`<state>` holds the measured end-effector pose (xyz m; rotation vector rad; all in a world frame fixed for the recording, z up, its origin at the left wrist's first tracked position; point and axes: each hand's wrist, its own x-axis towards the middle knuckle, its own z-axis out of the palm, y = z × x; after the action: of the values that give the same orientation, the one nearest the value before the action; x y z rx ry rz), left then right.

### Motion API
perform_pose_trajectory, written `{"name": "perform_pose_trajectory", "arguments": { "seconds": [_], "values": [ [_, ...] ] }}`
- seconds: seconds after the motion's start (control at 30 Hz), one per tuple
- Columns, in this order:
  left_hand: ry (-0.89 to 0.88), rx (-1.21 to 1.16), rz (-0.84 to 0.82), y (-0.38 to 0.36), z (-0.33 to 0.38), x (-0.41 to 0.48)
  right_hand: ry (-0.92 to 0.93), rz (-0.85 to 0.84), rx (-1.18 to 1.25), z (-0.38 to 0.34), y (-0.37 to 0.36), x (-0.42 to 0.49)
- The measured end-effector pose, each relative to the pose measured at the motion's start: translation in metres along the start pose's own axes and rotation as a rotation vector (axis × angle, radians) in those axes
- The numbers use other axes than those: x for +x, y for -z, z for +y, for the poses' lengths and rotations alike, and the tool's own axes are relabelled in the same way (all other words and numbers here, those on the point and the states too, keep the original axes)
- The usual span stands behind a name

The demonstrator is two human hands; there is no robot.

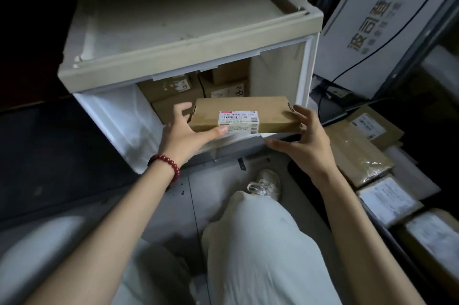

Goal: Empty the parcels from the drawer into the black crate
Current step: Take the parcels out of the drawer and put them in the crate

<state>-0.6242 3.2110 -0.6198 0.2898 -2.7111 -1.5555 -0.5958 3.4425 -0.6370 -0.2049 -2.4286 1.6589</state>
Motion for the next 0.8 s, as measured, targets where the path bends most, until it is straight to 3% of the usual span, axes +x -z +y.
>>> {"name": "perform_pose_trajectory", "arguments": {
  "seconds": [0.4,0.8],
  "values": [
    [-0.126,0.003,0.022,0.01,-0.012,-0.004,-0.069,0.267,0.091,0.012,-0.006,-0.01],
    [-0.114,-0.012,0.063,0.009,-0.011,0.006,-0.14,0.273,0.148,0.012,-0.017,-0.01]
  ]
}}
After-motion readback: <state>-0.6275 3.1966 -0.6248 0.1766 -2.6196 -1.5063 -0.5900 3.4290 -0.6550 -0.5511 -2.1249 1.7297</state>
